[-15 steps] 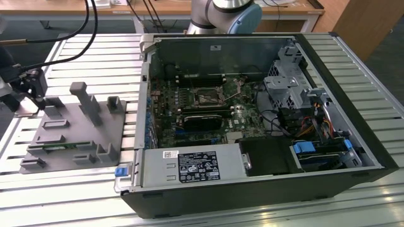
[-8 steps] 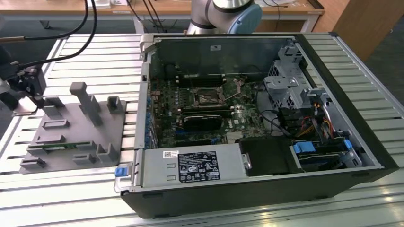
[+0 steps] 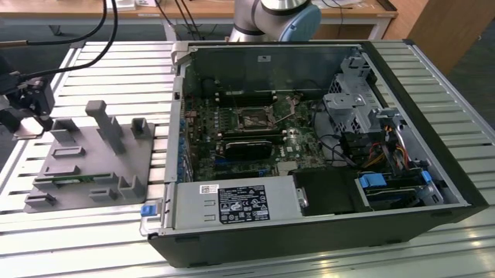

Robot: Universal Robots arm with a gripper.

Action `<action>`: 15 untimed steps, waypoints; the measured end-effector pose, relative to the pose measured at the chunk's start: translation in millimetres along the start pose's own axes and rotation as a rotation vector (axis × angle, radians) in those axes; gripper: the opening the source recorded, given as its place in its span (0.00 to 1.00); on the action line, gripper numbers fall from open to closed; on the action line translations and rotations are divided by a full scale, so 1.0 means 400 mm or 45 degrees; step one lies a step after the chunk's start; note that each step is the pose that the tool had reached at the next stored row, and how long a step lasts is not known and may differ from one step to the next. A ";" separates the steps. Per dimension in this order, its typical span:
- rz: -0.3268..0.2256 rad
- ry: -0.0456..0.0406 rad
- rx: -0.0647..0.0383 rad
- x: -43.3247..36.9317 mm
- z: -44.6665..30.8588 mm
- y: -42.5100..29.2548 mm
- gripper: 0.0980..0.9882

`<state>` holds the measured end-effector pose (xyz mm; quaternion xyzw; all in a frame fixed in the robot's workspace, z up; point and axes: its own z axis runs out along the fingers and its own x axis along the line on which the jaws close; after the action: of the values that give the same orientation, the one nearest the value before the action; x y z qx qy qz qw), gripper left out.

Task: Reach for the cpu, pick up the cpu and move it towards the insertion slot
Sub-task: 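Pick up the cpu and move it towards the insertion slot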

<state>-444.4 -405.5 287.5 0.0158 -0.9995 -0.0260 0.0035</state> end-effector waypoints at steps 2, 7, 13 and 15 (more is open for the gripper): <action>0.000 0.000 0.000 0.000 -0.002 0.000 0.50; 0.000 0.000 0.000 0.000 -0.014 0.001 0.50; 0.000 0.000 0.000 0.000 -0.023 0.001 0.50; 0.000 0.000 0.000 0.000 -0.026 0.001 0.50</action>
<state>-444.4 -405.5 297.9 0.0158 -0.9995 -0.0260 0.0035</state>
